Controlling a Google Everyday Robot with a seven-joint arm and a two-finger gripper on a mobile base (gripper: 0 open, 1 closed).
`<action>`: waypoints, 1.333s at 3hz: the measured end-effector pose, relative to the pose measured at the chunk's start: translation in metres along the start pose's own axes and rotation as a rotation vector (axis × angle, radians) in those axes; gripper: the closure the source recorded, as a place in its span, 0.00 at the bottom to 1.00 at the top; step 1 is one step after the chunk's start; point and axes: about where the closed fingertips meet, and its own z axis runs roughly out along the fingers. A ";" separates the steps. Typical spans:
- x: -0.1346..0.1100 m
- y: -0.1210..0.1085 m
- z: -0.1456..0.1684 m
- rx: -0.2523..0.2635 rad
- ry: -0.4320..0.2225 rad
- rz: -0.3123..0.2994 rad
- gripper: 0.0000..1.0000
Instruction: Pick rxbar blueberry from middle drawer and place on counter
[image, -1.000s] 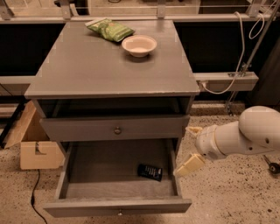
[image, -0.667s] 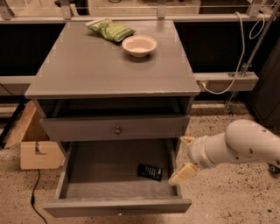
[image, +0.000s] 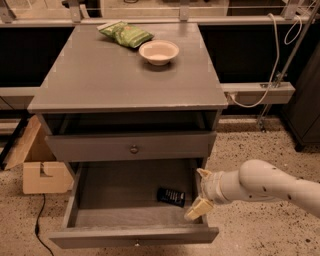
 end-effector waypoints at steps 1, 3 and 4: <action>-0.005 -0.005 0.039 -0.039 -0.031 -0.054 0.00; -0.008 -0.011 0.081 -0.100 -0.052 -0.092 0.00; -0.005 -0.018 0.111 -0.122 -0.032 -0.142 0.00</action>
Offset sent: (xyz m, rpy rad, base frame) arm 0.0573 0.0724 -0.0839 0.0589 0.0135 0.2234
